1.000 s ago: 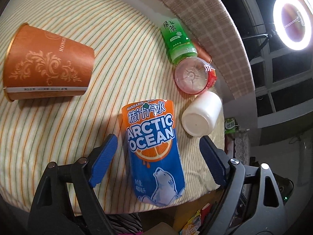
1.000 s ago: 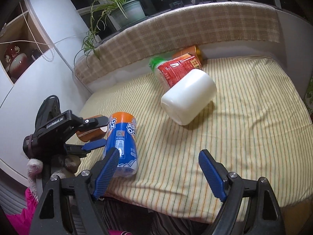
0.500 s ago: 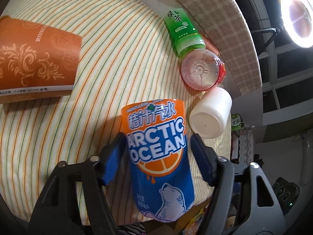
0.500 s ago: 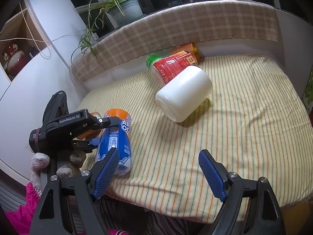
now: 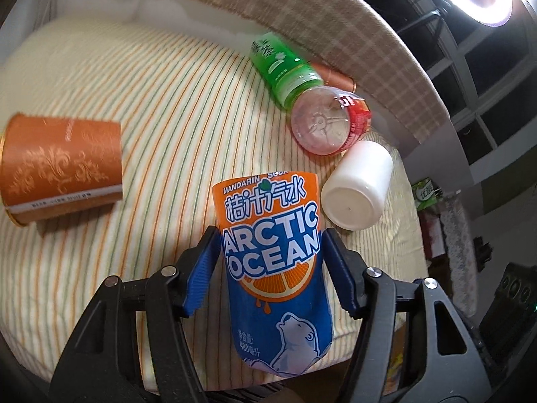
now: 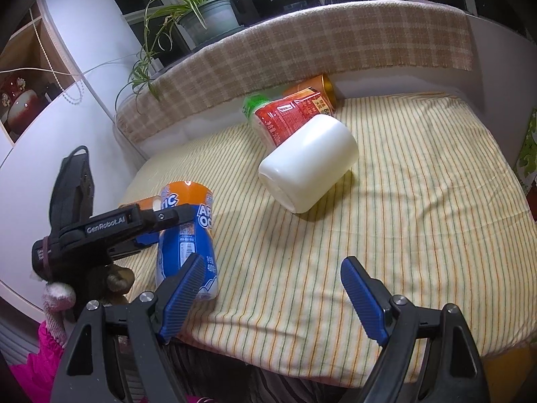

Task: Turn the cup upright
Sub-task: 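Close the left tool on the cup while the right tool releases it, then lower the cup upright onto the mattress with the left tool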

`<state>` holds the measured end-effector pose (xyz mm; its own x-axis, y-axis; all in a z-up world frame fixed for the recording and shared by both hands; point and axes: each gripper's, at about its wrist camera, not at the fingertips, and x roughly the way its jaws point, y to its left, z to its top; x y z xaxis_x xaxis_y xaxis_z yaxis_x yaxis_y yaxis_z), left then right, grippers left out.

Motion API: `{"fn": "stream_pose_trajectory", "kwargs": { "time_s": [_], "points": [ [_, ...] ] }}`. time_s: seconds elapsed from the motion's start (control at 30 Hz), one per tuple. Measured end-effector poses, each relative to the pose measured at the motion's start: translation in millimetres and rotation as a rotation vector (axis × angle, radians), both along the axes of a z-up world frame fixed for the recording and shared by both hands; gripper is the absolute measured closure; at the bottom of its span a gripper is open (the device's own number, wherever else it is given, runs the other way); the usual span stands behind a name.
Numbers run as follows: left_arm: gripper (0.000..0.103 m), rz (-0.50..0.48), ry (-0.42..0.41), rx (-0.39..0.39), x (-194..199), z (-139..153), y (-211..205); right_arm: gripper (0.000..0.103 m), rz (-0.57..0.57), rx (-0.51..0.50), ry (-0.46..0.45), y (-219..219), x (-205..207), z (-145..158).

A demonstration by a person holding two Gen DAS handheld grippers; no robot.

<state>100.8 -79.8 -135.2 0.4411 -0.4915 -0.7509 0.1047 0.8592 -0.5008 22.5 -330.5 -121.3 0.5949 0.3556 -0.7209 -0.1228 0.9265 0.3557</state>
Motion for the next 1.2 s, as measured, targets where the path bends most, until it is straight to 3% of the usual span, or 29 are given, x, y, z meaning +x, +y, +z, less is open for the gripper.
{"fn": "stream_pose_trajectory", "kwargs": {
  "time_s": [0.23,0.5,0.97,1.2],
  "points": [
    [0.040,-0.023,-0.130,0.110,-14,19,-9,0.017,-0.008,-0.036,-0.024,3,-1,4],
    [0.041,-0.030,-0.209,0.158,-16,31,-11,0.017,-0.020,-0.051,-0.036,3,-3,5],
    [0.041,-0.019,-0.396,0.338,-5,33,-25,0.017,-0.039,-0.045,-0.020,0,-4,0],
    [0.041,-0.037,-0.441,0.383,-14,31,-32,0.017,-0.041,-0.045,-0.020,0,-4,0]
  ]
}}
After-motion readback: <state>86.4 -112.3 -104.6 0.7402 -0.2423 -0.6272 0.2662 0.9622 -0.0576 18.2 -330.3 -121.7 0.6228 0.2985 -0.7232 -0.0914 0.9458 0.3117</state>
